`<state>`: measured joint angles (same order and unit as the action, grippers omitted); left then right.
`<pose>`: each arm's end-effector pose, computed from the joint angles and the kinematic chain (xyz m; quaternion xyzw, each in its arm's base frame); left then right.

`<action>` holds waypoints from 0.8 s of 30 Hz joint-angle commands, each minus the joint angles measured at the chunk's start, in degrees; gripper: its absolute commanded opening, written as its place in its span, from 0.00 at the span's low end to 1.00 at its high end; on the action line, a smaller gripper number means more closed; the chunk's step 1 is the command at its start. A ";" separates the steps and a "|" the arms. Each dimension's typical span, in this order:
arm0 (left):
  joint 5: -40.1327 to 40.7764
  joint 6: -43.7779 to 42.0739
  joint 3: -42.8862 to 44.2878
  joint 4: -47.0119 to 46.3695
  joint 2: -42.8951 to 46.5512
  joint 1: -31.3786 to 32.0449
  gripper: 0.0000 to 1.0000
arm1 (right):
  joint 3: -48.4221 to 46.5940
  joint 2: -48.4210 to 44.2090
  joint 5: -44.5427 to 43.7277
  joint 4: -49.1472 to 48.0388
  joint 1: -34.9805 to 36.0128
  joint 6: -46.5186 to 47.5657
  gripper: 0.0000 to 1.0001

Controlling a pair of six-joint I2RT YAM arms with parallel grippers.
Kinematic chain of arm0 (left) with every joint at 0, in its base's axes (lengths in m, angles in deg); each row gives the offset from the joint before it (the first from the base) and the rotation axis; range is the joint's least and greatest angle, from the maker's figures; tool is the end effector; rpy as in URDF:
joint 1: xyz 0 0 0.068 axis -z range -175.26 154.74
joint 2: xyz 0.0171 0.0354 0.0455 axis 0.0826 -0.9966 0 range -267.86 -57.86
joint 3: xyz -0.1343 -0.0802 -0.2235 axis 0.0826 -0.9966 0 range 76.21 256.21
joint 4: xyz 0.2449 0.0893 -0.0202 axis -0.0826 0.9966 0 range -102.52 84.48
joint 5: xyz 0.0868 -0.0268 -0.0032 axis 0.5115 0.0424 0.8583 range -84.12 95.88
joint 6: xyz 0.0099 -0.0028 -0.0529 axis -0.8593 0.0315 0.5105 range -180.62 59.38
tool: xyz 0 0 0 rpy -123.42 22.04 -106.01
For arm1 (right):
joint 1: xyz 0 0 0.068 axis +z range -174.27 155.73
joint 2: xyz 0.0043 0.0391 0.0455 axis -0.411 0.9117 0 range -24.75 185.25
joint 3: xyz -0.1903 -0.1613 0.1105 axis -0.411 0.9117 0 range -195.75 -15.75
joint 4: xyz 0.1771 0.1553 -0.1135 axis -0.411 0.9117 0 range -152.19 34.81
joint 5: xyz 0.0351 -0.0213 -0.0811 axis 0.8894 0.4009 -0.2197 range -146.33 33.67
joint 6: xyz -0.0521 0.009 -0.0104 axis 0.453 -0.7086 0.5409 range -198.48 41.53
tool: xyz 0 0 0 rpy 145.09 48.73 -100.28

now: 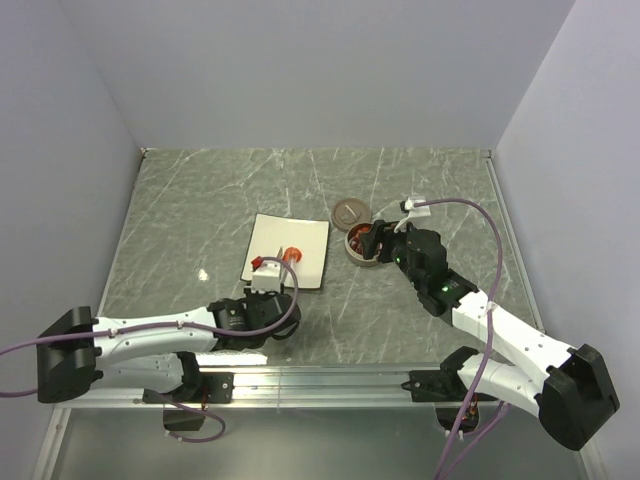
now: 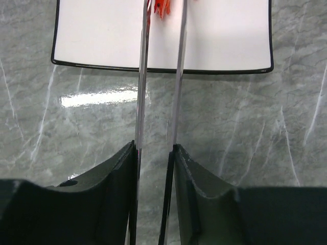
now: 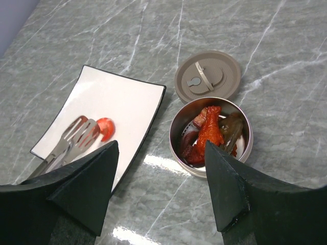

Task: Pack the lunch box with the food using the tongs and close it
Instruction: Pick up the food using the clamp

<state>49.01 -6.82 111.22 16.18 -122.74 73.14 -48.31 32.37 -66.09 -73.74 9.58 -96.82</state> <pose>0.0971 -0.1793 0.1973 0.0150 0.9006 -0.0495 0.4315 0.1950 0.1235 0.2634 -0.0527 0.7798 0.2130 0.5862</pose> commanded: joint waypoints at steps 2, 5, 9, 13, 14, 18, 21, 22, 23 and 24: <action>3.10 2.63 2.26 2.84 2.83 1.29 0.40 | -0.14 -0.79 0.00 -1.90 -0.36 0.33 0.75; 2.83 2.97 2.61 3.81 3.01 1.56 0.40 | -0.23 -0.61 -0.17 -1.90 -0.36 0.33 0.75; 2.04 2.28 2.88 3.37 1.26 1.56 0.40 | -0.23 -0.52 0.00 -1.90 -0.36 0.42 0.75; 0.99 1.57 3.67 3.20 -1.03 1.65 0.40 | -0.40 -0.17 -0.08 -1.81 -0.45 0.42 0.75; 0.38 0.87 3.84 2.85 -1.38 1.73 0.39 | -0.40 -0.08 0.00 -1.81 -0.45 0.42 0.75; -0.60 -0.71 3.76 1.18 -2.18 1.91 0.34 | -0.49 0.18 -0.26 -1.81 -0.36 0.42 0.75; 0.10 -0.63 3.49 1.09 -1.39 2.17 0.18 | -0.49 0.09 -0.26 -1.89 -0.45 0.42 0.75; 0.19 -0.63 3.41 1.00 -1.04 2.26 0.14 | -0.40 0.01 -0.35 -1.90 -0.45 0.42 0.75; 0.37 -0.63 3.23 0.74 -0.77 2.26 0.13 | -0.49 0.09 -0.26 -1.90 -0.36 0.51 0.75; 0.81 -0.80 3.05 0.56 -0.16 2.35 0.12 | -0.49 0.18 -0.26 -1.81 -0.45 0.51 0.75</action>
<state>48.77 -6.90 112.88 18.44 -124.75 74.89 -48.31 32.61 -66.09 -73.74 9.58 -96.82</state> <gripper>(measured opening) 0.279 0.751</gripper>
